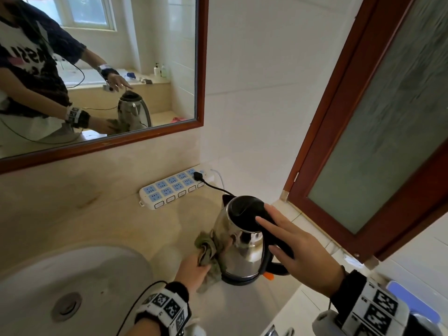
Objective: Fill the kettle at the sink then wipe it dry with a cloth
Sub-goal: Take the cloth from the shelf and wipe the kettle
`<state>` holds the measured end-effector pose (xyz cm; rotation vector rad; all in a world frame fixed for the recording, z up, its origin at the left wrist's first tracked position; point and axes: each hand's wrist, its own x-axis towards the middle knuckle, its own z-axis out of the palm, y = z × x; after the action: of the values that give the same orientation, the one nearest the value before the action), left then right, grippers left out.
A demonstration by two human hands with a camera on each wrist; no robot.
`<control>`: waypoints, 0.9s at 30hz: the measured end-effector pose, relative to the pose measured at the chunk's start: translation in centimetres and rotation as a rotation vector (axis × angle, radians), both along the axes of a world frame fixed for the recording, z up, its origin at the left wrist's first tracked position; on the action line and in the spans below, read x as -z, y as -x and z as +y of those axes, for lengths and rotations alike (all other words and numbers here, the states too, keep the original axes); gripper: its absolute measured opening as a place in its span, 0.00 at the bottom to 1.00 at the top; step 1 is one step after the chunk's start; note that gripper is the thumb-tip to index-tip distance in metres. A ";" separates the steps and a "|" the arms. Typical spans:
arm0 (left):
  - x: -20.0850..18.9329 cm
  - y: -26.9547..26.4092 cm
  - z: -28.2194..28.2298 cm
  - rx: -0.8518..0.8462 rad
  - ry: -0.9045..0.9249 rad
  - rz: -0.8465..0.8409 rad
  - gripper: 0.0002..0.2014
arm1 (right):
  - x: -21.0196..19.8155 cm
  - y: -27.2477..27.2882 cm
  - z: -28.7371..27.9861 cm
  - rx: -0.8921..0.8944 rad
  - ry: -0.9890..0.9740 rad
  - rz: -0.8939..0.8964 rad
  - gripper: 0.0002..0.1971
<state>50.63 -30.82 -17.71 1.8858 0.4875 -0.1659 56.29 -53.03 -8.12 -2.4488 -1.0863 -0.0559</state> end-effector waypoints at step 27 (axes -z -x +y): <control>-11.0 1.9 -4.3 0.346 -0.582 -0.992 0.18 | -3.0 -4.3 2.9 0.030 -0.032 0.229 0.22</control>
<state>48.73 -35.15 -6.66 2.3033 -0.5274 0.7351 60.56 -50.13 -5.15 -2.3733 -0.9413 0.1919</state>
